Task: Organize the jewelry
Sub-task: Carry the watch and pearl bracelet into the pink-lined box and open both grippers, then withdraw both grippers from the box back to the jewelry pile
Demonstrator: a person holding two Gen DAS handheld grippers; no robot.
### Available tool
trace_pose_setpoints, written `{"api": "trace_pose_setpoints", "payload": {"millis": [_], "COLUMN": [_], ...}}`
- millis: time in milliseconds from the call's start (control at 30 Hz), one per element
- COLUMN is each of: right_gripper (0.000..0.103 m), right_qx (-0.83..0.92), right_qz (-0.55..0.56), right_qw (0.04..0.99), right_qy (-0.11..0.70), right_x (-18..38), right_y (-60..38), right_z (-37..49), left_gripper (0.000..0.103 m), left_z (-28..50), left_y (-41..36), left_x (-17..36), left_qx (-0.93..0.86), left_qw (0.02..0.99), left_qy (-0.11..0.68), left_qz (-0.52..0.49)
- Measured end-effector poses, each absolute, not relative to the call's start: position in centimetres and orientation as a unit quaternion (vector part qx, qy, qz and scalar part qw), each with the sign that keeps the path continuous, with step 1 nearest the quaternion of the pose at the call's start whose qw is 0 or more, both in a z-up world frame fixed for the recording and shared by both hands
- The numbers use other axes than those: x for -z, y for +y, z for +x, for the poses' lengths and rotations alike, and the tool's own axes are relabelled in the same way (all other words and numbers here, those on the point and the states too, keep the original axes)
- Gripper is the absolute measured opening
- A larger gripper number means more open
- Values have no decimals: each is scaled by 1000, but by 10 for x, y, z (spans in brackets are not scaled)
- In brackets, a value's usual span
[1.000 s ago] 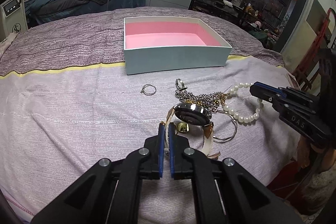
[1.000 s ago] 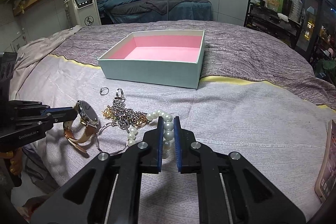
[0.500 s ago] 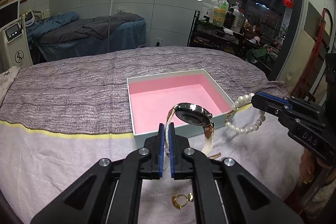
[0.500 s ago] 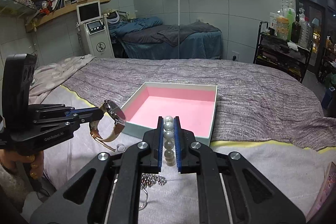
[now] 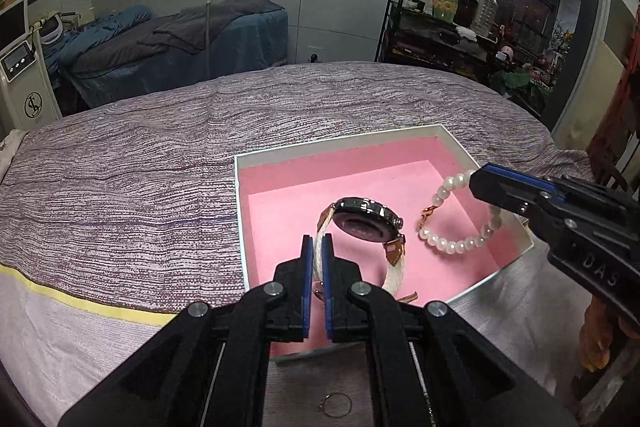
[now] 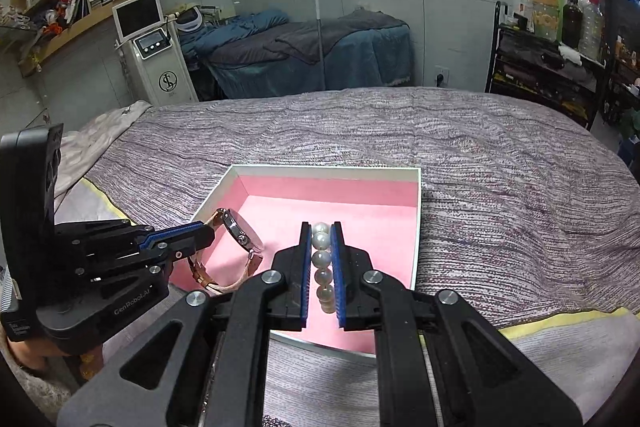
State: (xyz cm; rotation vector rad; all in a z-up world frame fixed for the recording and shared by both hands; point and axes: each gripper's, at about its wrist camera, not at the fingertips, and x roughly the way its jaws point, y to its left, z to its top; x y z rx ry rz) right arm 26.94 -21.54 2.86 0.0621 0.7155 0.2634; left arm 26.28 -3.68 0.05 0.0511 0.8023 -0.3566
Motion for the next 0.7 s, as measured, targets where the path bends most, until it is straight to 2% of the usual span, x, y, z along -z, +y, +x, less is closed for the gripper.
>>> {"api": "trace_pose_setpoints", "payload": {"millis": [133,200,233,267,300,333,433,500,567,633,700], "right_gripper": [10,12,22,31,53,66,67,72,75,75,76], "right_qx": [-122,-116,-111,-107,-104,-102,-78,-66,-58,-54,-48], "right_qz": [29,24,20,18,22,28,10,-5,-8,1,10], "right_qw": [927,929,930,931,934,938,951,955,956,956,955], "right_qy": [354,352,351,348,342,330,298,289,288,287,294], "right_x": [-18,-17,-16,-16,-17,-19,-29,-33,-36,-37,-37], "right_y": [-218,-218,-218,-218,-220,-222,-223,-222,-224,-228,-234], "right_z": [276,276,277,276,275,273,266,263,260,254,248], "left_gripper": [10,19,34,56,63,67,76,82,92,97,97], "left_z": [267,266,265,263,261,259,255,250,244,236,227], "left_y": [-39,-39,-38,-38,-37,-37,-38,-38,-35,-32,-30], "left_x": [7,5,4,2,0,-3,-8,-14,-20,-26,-28], "left_qx": [167,158,153,147,142,142,141,135,137,138,132], "left_qw": [906,912,915,918,923,927,931,936,940,943,946], "left_qy": [387,377,372,365,355,344,333,321,308,298,292], "left_qz": [36,39,41,41,40,40,47,51,45,42,45]}}
